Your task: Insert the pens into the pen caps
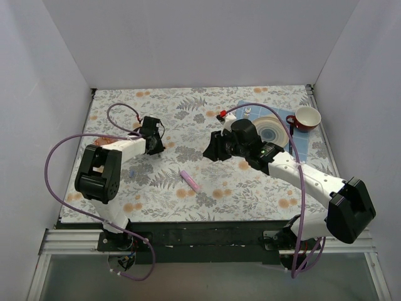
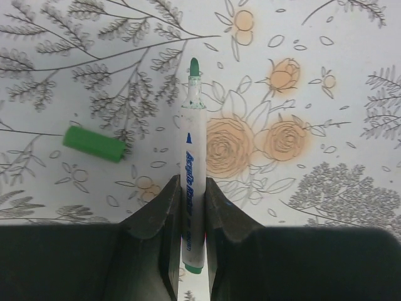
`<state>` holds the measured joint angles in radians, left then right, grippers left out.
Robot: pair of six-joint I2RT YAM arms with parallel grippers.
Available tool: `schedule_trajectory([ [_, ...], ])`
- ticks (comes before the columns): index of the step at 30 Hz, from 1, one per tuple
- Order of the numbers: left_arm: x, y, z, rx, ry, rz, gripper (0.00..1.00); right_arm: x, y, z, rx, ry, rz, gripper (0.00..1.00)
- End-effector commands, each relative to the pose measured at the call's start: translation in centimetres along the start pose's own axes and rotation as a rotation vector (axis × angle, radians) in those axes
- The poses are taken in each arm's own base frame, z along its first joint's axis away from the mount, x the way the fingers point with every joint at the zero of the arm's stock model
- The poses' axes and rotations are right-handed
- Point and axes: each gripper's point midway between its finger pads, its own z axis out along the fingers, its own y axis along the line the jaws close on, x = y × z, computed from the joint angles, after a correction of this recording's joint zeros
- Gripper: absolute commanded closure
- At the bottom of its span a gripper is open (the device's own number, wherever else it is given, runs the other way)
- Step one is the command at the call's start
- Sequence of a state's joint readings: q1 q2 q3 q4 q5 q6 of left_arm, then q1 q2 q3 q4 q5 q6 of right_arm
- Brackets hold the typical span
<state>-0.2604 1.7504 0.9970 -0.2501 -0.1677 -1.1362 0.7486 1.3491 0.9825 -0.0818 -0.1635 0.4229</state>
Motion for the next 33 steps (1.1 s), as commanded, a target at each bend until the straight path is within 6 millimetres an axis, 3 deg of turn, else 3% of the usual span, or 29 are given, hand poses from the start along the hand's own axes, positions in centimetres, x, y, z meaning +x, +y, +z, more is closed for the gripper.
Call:
schedule_trajectory([
  [1, 0.3, 0.5, 0.3, -0.065, 0.018, -0.062, 1.0, -2.1, -1.3, 0.2, 0.059, -0.05, -0.047, 0.54],
  [6, -6.2, 2.0, -2.9, -0.078, -0.151, -0.118, 1.0, -2.1, -1.3, 0.7, 0.034, -0.066, -0.054, 0.54],
  [7, -6.8, 2.6, -3.2, -0.083, -0.152, -0.129, 1.0, -3.3, -0.5, 1.1, -0.008, -0.117, -0.072, 0.54],
  [9, -8.1, 4.6, -4.4, -0.108, -0.158, -0.177, 1.0, -2.8, 0.5, 3.1, -0.096, -0.089, -0.099, 0.48],
  [10, -8.0, 5.1, -4.8, -0.095, -0.154, -0.198, 1.0, -4.9, 1.8, 3.8, -0.142, -0.117, -0.118, 0.46],
  [11, -8.7, 5.4, -5.5, -0.076, -0.18, -0.231, 1.0, -3.7, 1.0, 6.1, -0.141, -0.057, -0.109, 0.45],
  [12, -9.2, 6.4, -5.9, -0.063, -0.198, -0.267, 1.0, -3.6, 1.4, 7.0, -0.171, -0.034, -0.102, 0.44],
  [15, -9.4, 7.0, -6.4, -0.028, -0.223, -0.281, 1.0, -5.4, 1.7, 9.9, -0.186, -0.044, -0.072, 0.44],
  [18, -8.6, 7.5, -3.8, -0.078, -0.15, -0.255, 1.0, -5.7, 1.5, 11.4, -0.183, -0.032, -0.061, 0.43],
  [20, -8.2, 7.6, -2.2, -0.096, -0.113, -0.238, 1.0, -5.8, 1.5, 11.3, -0.182, -0.032, -0.06, 0.43],
  [25, -8.1, 8.3, -1.0, -0.122, -0.099, -0.147, 1.0, -5.0, 1.2, 10.7, -0.17, -0.037, -0.057, 0.43],
  [33, -3.8, 7.6, 0.1, -0.103, 0.024, 0.124, 1.0, -3.9, 0.7, 10.4, -0.156, 0.002, -0.05, 0.45],
])
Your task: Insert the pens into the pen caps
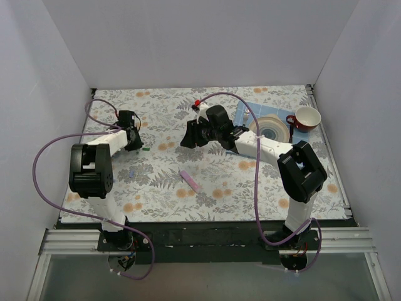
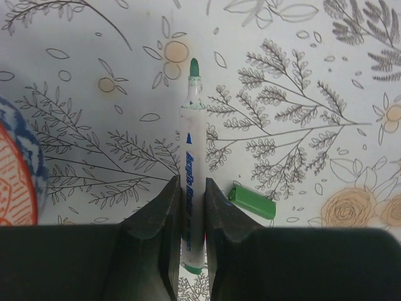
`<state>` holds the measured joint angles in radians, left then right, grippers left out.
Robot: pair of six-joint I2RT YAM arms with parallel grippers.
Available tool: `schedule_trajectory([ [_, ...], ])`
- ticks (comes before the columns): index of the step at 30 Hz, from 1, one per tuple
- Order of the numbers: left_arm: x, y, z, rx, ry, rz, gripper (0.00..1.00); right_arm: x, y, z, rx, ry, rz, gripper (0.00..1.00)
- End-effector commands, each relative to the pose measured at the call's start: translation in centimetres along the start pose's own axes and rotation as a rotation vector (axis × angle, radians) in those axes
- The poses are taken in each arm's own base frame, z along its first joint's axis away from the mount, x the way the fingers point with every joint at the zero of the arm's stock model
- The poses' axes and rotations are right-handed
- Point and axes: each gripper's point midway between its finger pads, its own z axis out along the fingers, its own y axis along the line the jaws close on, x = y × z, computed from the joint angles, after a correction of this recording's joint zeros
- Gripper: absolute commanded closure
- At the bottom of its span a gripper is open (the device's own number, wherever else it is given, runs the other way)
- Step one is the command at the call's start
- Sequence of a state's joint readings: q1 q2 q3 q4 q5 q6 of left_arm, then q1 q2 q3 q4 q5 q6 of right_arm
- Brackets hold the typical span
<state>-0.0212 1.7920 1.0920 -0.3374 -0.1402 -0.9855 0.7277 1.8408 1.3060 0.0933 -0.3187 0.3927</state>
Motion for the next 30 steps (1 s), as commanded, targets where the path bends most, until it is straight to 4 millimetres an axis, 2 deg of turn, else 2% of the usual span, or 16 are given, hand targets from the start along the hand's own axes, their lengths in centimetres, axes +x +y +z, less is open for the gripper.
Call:
schedule_trajectory([
  [1, 1.4, -0.8, -1.0, 0.008, 0.037, 0.187, 1.0, -0.8, 0.9, -1.4, -0.015, -0.032, -0.029, 0.45],
  [11, 4.9, 2.1, -2.2, -0.13, 0.137, 0.277, 1.0, -1.7, 1.0, -4.6, 0.017, -0.084, -0.064, 0.46],
  [14, 6.0, 2.1, -2.3, -0.127, 0.158, 0.301, 1.0, -1.6, 0.9, -5.2, 0.019, -0.089, -0.061, 0.46],
  [18, 8.3, 0.9, -2.8, -0.083, 0.187, 0.366, 1.0, -1.3, 0.8, -5.8, 0.02, -0.089, -0.058, 0.46],
  [26, 10.4, -3.6, -3.1, 0.107, 0.228, 0.446, 1.0, -0.9, 0.8, -6.8, 0.026, -0.096, -0.051, 0.46],
  [30, 11.9, -5.1, -3.4, 0.163, 0.274, 0.479, 1.0, -0.9, 0.6, -7.3, 0.034, -0.105, -0.049, 0.46],
])
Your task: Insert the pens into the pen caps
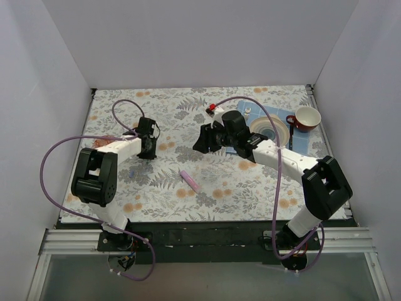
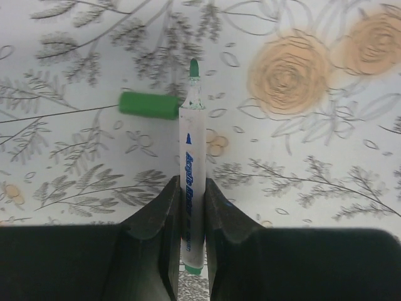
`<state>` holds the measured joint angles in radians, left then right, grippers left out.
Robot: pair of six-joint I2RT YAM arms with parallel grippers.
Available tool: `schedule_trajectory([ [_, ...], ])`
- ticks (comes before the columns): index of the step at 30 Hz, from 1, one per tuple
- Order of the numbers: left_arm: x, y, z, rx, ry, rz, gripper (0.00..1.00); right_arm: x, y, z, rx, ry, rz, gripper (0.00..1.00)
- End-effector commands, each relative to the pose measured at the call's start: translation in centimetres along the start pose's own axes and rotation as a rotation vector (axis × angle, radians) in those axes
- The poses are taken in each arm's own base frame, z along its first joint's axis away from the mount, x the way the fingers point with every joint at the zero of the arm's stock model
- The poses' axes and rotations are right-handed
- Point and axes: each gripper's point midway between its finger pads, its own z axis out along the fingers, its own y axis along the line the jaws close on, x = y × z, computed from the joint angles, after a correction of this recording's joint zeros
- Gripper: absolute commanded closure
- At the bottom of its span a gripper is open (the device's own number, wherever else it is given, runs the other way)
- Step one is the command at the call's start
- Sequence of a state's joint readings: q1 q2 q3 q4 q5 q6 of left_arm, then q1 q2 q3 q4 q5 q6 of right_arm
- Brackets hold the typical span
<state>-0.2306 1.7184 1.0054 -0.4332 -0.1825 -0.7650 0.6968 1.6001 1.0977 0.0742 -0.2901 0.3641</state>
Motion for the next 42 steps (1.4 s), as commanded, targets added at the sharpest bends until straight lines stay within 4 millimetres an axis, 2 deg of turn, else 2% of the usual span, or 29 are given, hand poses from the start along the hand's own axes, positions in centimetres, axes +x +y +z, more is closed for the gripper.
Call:
schedule_trajectory([
  [1, 4.6, -4.1, 0.0, 0.165, 0.16, 0.071, 1.0, -2.1, 0.6, -1.3, -0.011, -0.07, -0.026, 0.46],
  [3, 4.6, -5.4, -0.2, 0.193, 0.157, 0.082, 1.0, -2.2, 0.6, -1.4, -0.01, -0.072, -0.026, 0.46],
  [5, 3.2, -6.3, -1.1, 0.21, 0.103, 0.068, 1.0, -2.2, 0.5, -1.5, -0.007, -0.074, -0.026, 0.46],
  [7, 1.6, -7.9, -2.7, 0.303, 0.059, 0.019, 1.0, -2.1, 0.3, -1.5, 0.001, -0.072, -0.025, 0.46],
  [8, 0.2, -8.3, -4.3, 0.339, 0.002, 0.009, 1.0, -2.0, 0.2, -1.4, 0.006, -0.069, -0.023, 0.45],
  [10, -1.1, -10.3, -6.8, 0.487, -0.074, 0.025, 1.0, -1.9, -0.3, -1.4, 0.02, -0.075, 0.002, 0.44],
  [12, -1.4, -11.6, -10.0, 0.622, -0.165, 0.046, 1.0, -2.4, -0.3, -1.8, -0.007, -0.104, 0.069, 0.41],
  [13, -2.1, -12.9, -11.8, 0.722, -0.219, 0.046, 1.0, -2.9, 0.2, -2.1, -0.048, -0.151, 0.077, 0.4],
  [15, -1.8, -13.7, -13.3, 0.799, -0.247, 0.044, 1.0, -3.3, 1.3, -2.7, -0.128, -0.176, 0.159, 0.37],
  [16, -2.3, -14.4, -15.0, 0.866, -0.292, 0.054, 1.0, -4.1, 1.9, -3.0, -0.17, -0.22, 0.164, 0.36],
  [19, -2.3, -15.6, -17.7, 1.0, -0.34, 0.055, 1.0, -4.4, 3.0, -3.2, -0.238, -0.239, 0.236, 0.33],
  [21, -2.6, -16.1, -19.0, 1.049, -0.361, 0.037, 1.0, -5.4, 4.4, -3.7, -0.317, -0.275, 0.262, 0.33],
  [27, -3.3, -16.9, -20.9, 1.137, -0.393, 0.05, 1.0, -6.4, 6.5, -4.6, -0.457, -0.326, 0.296, 0.33],
  [33, -3.4, -17.4, -22.0, 1.18, -0.422, 0.056, 1.0, -5.5, 5.9, -3.2, -0.404, -0.288, 0.338, 0.33],
  [36, -3.5, -17.7, -22.3, 1.198, -0.426, 0.062, 1.0, -5.4, 6.3, -2.8, -0.412, -0.28, 0.333, 0.34],
  [39, -3.4, -18.1, -22.6, 1.219, -0.43, 0.07, 1.0, -5.4, 6.9, -2.5, -0.433, -0.267, 0.326, 0.39],
  [40, -3.4, -18.3, -22.8, 1.227, -0.43, 0.073, 1.0, -5.6, 7.0, -2.5, -0.441, -0.27, 0.321, 0.47],
  [42, -3.5, -18.4, -23.1, 1.238, -0.437, 0.078, 1.0, -5.6, 7.3, -2.4, -0.461, -0.267, 0.329, 0.54],
])
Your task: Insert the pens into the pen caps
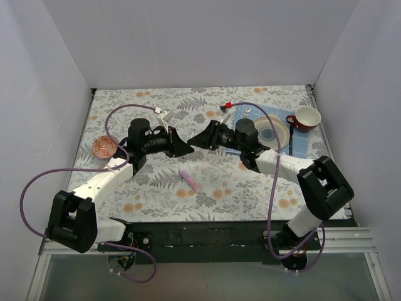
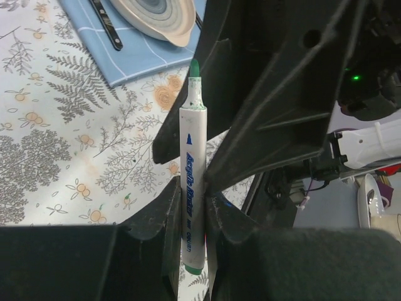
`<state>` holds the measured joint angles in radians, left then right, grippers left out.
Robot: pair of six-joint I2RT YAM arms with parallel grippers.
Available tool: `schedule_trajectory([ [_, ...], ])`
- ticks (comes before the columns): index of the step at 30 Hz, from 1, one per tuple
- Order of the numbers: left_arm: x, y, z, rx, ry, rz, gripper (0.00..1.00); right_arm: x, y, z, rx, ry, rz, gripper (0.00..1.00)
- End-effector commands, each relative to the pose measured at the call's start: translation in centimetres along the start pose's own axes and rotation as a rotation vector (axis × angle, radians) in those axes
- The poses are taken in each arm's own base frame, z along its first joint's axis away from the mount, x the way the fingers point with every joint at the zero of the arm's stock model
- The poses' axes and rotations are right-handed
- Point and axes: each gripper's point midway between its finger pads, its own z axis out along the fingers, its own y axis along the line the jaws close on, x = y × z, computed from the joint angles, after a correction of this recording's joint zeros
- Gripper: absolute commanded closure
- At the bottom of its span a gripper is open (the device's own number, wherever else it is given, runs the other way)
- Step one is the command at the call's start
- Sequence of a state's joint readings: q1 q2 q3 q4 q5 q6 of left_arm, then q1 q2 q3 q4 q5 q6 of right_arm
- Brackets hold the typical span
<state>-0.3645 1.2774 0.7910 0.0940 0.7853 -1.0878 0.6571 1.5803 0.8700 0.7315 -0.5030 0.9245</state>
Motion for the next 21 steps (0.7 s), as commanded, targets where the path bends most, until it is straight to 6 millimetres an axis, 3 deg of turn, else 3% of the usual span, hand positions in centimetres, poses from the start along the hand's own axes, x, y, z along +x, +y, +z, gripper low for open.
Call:
schedule_trajectory([
  [1, -0.4, -1.8, 0.0, 0.075, -0.012, 0.035, 1.0, -1.3, 2.5, 0.9, -0.102, -0.028, -0.031, 0.63],
  [6, -0.3, -2.3, 0.0, 0.092, -0.007, 0.039, 1.0, -1.4, 2.6, 1.2, -0.123, -0.026, -0.024, 0.86],
  [7, -0.2, -2.5, -0.1, 0.096, -0.007, 0.041, 1.0, -1.4, 2.6, 1.3, -0.123, -0.026, -0.021, 0.97],
  [8, -0.2, -2.5, -0.2, 0.095, -0.009, 0.044, 1.0, -1.5, 2.8, 1.4, -0.133, -0.027, -0.027, 0.99],
  [11, -0.2, -2.8, -0.4, 0.104, -0.009, 0.048, 0.99, -1.5, 2.7, 1.4, -0.137, -0.028, -0.027, 0.99],
  [18, 0.0, -3.1, -0.7, 0.109, 0.0, 0.049, 0.71, -2.8, 3.8, 0.8, -0.142, -0.067, -0.084, 0.99],
  [21, 0.5, -3.0, -0.8, 0.107, 0.014, 0.052, 0.67, -3.5, 3.8, 0.3, -0.134, -0.08, -0.096, 0.99],
])
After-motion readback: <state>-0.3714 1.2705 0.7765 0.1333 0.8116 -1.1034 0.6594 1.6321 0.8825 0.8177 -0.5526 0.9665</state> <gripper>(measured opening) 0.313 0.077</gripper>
